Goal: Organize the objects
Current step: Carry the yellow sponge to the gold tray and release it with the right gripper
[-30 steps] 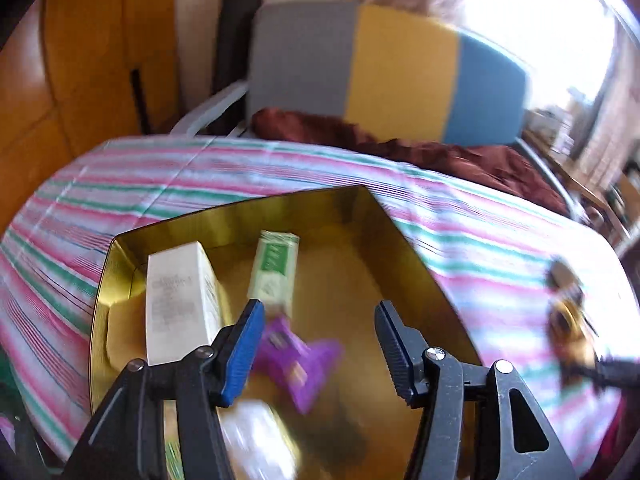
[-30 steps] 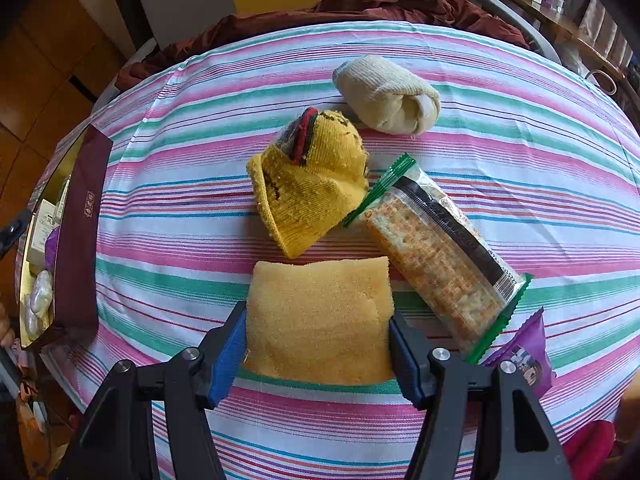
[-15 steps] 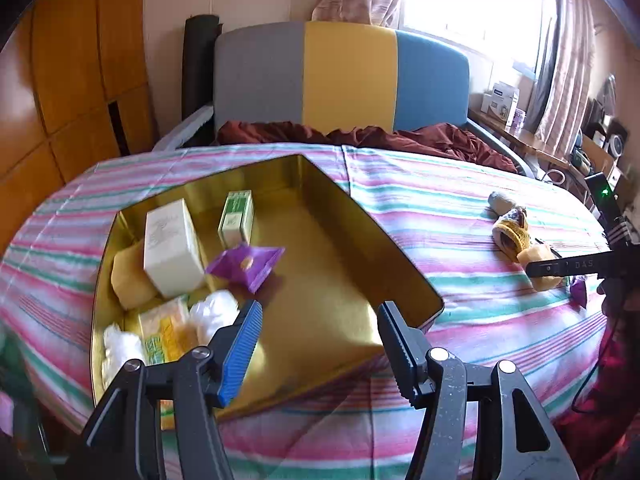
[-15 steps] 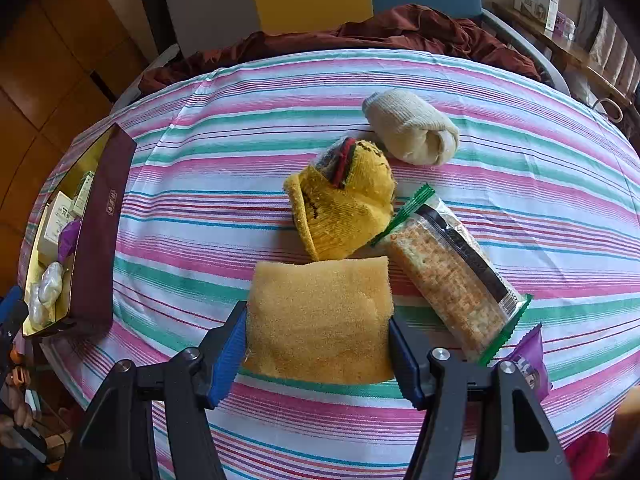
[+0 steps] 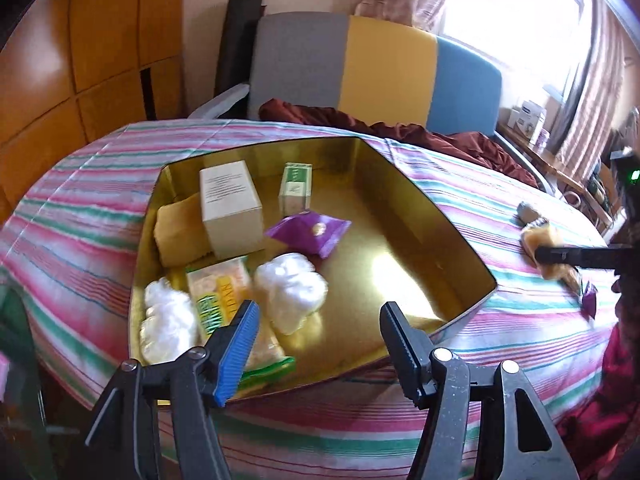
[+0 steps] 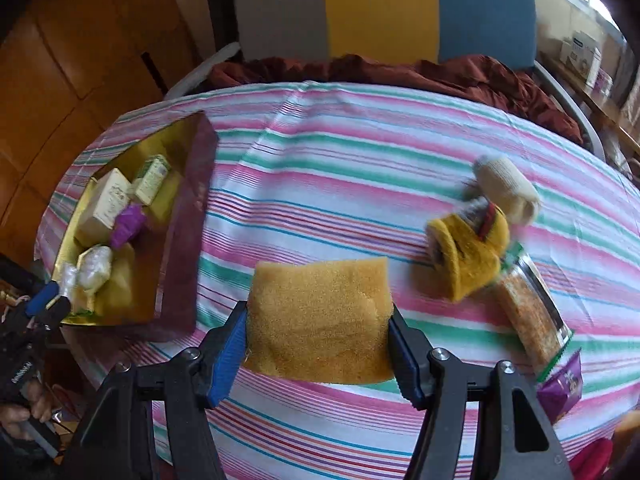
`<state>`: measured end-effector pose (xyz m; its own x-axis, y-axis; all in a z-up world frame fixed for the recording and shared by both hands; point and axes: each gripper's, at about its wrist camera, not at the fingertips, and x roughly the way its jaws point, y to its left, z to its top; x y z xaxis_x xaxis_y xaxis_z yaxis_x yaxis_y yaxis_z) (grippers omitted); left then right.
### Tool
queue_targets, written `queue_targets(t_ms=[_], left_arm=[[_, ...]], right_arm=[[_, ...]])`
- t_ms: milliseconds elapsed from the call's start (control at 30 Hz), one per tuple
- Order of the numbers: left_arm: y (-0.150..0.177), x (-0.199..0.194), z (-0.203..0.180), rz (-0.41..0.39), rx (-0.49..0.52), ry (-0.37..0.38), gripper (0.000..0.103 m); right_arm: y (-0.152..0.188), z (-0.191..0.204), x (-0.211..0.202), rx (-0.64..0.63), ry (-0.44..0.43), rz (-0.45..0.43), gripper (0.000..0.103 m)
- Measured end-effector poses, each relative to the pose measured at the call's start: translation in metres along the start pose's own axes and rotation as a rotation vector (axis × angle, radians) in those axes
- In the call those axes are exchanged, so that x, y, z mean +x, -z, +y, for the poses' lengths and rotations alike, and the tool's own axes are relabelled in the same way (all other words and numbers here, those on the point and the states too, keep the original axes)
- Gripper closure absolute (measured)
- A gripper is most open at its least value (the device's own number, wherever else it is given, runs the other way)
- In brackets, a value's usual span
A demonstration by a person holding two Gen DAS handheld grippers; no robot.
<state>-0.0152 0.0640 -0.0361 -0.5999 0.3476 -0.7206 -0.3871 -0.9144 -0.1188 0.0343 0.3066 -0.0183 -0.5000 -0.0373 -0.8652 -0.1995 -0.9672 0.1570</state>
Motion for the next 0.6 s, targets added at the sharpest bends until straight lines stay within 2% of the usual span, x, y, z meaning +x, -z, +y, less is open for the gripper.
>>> queue_targets(t_ms=[167,367,600], left_arm=[[-0.009,-0.005,0.021,-0.019,-0.058,-0.029,0.039],[-0.009,-0.009,0.049,-0.01,-0.125,-0.058,0.038],[-0.01,-0.007,0.074,0.003,-0.178,-0.072,0.037]], right_arm=[[-0.04,0.076,0.003,-0.156,-0.055,-0.03,0.038],[-0.078,0.162,0.046,-0.349,-0.035,0.006,0.038],[-0.101,0.217,0.132,-0.487,0.164,0.098,0.038]])
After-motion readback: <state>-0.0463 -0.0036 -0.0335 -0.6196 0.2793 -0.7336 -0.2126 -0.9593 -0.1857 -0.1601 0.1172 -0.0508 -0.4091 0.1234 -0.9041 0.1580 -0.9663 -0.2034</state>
